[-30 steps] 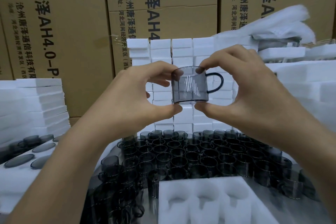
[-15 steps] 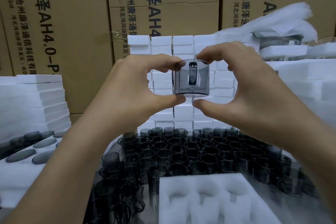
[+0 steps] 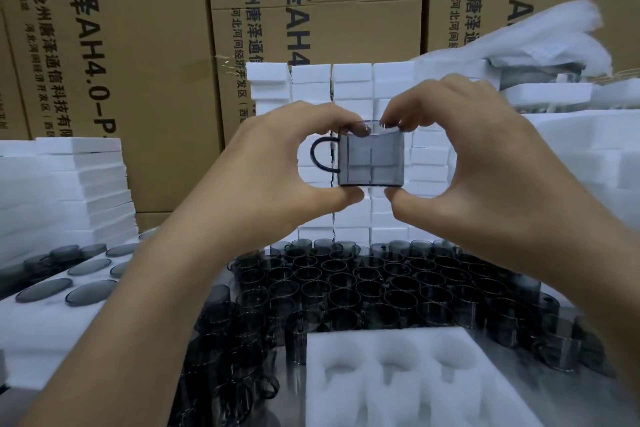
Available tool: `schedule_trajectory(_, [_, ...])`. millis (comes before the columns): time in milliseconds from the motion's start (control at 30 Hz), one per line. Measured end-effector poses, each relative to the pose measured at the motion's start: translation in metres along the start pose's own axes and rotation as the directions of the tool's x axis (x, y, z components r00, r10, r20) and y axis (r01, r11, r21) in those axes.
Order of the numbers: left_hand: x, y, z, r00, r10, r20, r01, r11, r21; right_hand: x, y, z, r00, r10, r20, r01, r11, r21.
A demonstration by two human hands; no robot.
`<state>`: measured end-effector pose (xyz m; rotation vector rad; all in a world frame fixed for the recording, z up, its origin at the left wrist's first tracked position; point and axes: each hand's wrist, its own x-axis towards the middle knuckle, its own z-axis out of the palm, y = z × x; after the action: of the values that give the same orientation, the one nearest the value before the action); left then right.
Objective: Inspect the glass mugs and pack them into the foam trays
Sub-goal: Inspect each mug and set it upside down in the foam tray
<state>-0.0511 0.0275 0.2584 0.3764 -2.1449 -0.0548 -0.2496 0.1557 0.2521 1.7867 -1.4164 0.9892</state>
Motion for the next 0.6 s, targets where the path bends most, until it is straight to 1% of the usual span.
schedule_trajectory(100, [0.0,-0.002,0.004,0.999,-0.041,-0.02,0.041,0.999,0.019,0.0,-0.002,-0.001,1.0,-0.014,-0.008,0.015,0.999,0.038])
schedule_trajectory(200, [0.0,-0.001,0.004,0.999,-0.037,0.007,0.037,0.998,-0.044,-0.001,-0.002,0.0,1.0,-0.017,0.0,0.017,0.997,0.079])
schedule_trajectory(267, [0.001,-0.001,0.003,1.0,-0.027,0.01,0.028,0.994,-0.108,-0.001,-0.001,-0.001,1.0,-0.005,0.015,0.003,0.989,0.15])
schedule_trajectory(300, [0.001,0.0,0.003,1.0,-0.023,0.006,0.024,0.992,-0.127,-0.002,0.0,-0.002,0.999,0.025,0.03,-0.032,0.974,0.222])
schedule_trajectory(333, [0.001,0.0,0.004,1.0,-0.016,0.002,0.016,0.991,-0.133,-0.003,0.001,-0.003,0.996,0.076,0.055,-0.089,0.944,0.317])
schedule_trajectory(400, [0.001,0.0,0.008,1.0,-0.001,0.003,0.002,0.991,-0.131,-0.003,0.004,-0.002,0.976,0.177,0.13,-0.218,0.844,0.49])
schedule_trajectory(500, [-0.002,0.004,0.024,1.0,0.013,0.02,-0.01,0.987,-0.162,-0.016,0.012,0.011,0.944,0.264,0.2,-0.331,0.749,0.574])
schedule_trajectory(600, [-0.015,0.007,0.057,0.997,0.014,0.081,0.004,0.975,-0.221,-0.046,0.023,0.029,0.907,0.344,0.244,-0.414,0.616,0.671])
